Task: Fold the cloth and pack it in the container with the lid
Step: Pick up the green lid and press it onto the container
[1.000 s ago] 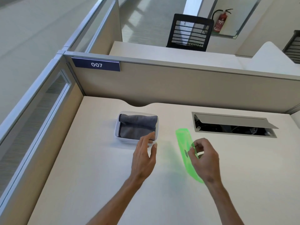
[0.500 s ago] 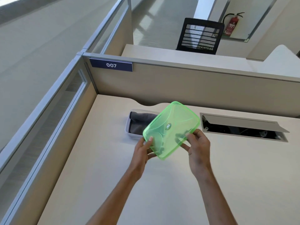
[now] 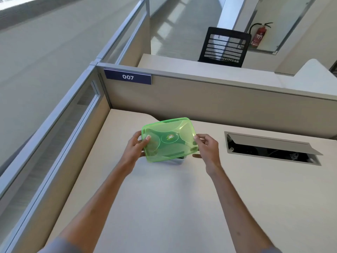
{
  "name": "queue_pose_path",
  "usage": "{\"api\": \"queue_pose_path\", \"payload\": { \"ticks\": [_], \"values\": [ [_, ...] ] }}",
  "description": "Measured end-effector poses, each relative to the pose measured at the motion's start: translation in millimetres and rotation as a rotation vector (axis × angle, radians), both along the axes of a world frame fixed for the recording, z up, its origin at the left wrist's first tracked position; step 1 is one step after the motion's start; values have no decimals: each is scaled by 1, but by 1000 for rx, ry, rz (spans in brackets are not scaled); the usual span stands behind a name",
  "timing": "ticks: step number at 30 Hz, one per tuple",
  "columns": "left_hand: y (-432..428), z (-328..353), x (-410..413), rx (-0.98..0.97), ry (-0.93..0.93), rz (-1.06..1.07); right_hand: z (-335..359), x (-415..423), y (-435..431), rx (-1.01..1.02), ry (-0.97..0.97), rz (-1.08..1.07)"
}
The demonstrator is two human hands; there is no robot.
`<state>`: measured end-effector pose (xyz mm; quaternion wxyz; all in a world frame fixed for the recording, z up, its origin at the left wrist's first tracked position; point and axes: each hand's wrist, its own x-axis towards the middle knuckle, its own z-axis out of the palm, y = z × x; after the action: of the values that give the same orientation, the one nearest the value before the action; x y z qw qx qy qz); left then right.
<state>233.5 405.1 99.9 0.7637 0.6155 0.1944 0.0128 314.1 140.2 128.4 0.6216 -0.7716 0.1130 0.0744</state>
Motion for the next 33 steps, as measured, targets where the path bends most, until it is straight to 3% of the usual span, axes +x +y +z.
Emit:
{"api": "queue_pose_path", "payload": {
  "ticks": [5, 10, 12, 20, 28, 33],
  "values": [
    [8, -9, 33, 303, 30, 130, -12, 10, 17, -315, -23, 74],
    [12, -21, 50, 699, 73, 138, -33, -1, 25, -435, 14, 45],
    [10, -27, 54, 770, 74, 130, -43, -7, 26, -479, 30, 63],
    [5, -38, 58, 787, 151, 136, -58, -8, 29, -501, 55, 63],
    [7, -39, 62, 624, 193, 186, -52, 6, 28, -635, 53, 92],
    [4, -45, 62, 478, 235, 212, -58, 12, 29, -597, 29, 75]
  ]
}}
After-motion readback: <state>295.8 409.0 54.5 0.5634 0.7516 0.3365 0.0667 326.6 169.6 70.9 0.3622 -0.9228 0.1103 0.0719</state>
